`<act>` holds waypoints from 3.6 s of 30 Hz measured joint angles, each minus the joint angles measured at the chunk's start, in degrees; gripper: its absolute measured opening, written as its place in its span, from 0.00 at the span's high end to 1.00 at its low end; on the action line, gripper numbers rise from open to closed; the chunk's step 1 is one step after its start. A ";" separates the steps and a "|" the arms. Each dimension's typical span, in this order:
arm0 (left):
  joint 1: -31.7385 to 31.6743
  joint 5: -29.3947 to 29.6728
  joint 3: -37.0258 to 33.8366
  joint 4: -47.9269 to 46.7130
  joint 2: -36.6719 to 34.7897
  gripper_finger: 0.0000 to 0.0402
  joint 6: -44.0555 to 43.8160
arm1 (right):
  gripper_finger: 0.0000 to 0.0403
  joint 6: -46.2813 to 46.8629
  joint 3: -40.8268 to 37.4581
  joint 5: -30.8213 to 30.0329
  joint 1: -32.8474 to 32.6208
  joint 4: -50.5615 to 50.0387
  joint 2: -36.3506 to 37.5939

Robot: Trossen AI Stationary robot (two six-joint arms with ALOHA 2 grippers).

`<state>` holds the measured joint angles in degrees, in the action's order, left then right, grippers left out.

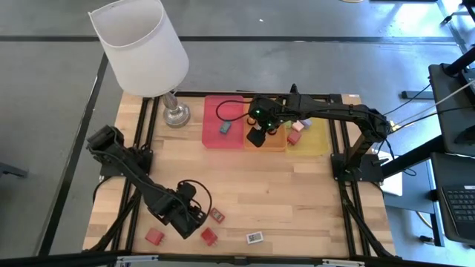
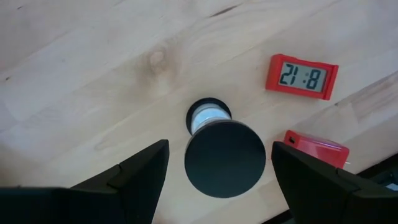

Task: Pick & Place Office items
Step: Put the white hourglass into the orange bin

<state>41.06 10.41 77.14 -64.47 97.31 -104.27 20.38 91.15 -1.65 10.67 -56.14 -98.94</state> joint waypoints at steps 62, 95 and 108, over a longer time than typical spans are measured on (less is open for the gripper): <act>-1.00 66.26 0.07 1.51 -20.99 0.49 2.78 | 0.27 -13.97 0.01 7.03 -9.28 26.48 0.02; 1.64 68.78 0.07 43.51 -25.21 0.48 53.58 | 0.28 -40.40 0.02 13.00 -15.03 63.84 0.07; 1.60 67.82 0.07 46.76 -25.21 0.48 57.27 | 0.52 -38.99 0.02 13.05 -15.18 63.87 0.07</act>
<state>42.65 78.24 77.21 -17.71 72.10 -47.00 -18.61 91.18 11.40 -4.51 7.73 -98.87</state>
